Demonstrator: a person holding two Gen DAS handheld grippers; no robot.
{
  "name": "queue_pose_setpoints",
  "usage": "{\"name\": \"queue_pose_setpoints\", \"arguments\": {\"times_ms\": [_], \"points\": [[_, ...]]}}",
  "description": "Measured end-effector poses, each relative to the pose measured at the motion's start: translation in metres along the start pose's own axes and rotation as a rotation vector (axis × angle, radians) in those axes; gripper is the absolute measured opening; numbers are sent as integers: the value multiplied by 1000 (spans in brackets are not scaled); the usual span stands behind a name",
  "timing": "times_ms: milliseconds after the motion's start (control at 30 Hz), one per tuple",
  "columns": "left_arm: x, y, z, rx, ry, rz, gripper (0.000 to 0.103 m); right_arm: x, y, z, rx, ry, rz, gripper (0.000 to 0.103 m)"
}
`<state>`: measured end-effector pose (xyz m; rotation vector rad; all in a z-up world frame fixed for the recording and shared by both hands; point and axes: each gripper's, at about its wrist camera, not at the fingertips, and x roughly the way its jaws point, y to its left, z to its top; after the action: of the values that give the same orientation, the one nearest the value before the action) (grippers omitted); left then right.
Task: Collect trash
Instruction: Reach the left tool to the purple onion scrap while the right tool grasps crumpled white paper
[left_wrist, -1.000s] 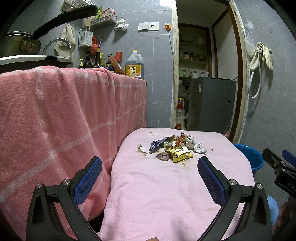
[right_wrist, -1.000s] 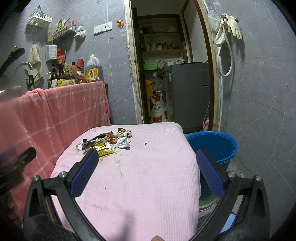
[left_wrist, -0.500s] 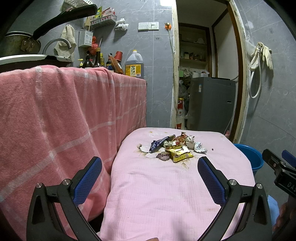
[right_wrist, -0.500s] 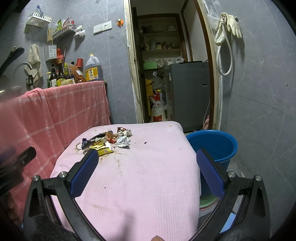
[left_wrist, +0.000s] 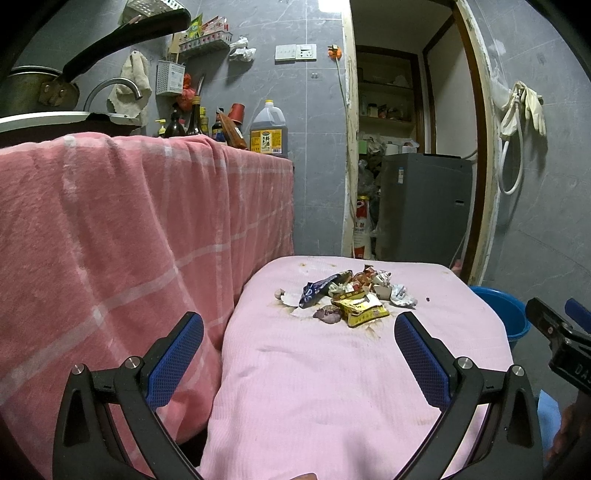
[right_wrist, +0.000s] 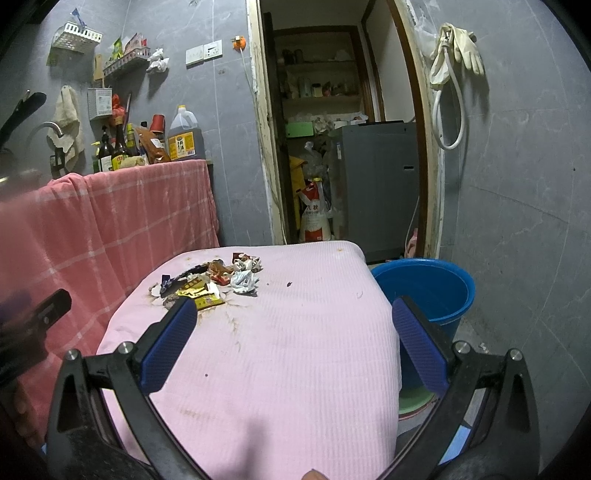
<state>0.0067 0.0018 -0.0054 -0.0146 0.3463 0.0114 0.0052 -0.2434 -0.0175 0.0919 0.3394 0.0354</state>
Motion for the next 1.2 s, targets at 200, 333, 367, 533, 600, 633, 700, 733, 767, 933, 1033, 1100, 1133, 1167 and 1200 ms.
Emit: {"name": "queue_pose_setpoints", "arguments": {"times_ms": [200,333,367,533,600,633,700,733,767,933,1033,1100,1133,1167,1200], "points": [[8,1,11,4,-29,12,102,10,-5,13,-13,-24,-2,103],[18,6,25,-3,-75,26,102,18,-7,27,-22,-64,3,103],[21,8,28,-6,-81,28,102,21,-6,30,-28,-74,2,103],[42,11,39,-15,-100,30,102,42,-3,46,-54,-110,6,103],[55,12,41,-11,-98,32,102,53,-2,50,-63,-118,9,103],[59,13,41,-11,-96,33,102,58,-1,52,-66,-118,11,103],[73,13,40,-16,-81,35,102,72,0,55,-68,-110,22,103],[79,13,40,-18,-74,36,102,78,1,55,-66,-105,27,103],[86,14,40,-22,-68,32,102,84,1,56,-66,-99,36,103],[114,16,35,-46,-20,-1,102,113,4,57,-70,-60,86,103],[130,15,32,-45,28,-33,101,128,6,56,-67,-31,125,103],[137,14,28,-44,51,-49,101,139,9,54,-67,0,157,102],[139,13,25,-43,62,-55,99,143,10,53,-68,13,168,93],[143,12,23,-39,80,-60,97,148,11,52,-70,32,178,85],[149,11,21,-31,104,-65,92,156,12,51,-71,63,190,70]]}}
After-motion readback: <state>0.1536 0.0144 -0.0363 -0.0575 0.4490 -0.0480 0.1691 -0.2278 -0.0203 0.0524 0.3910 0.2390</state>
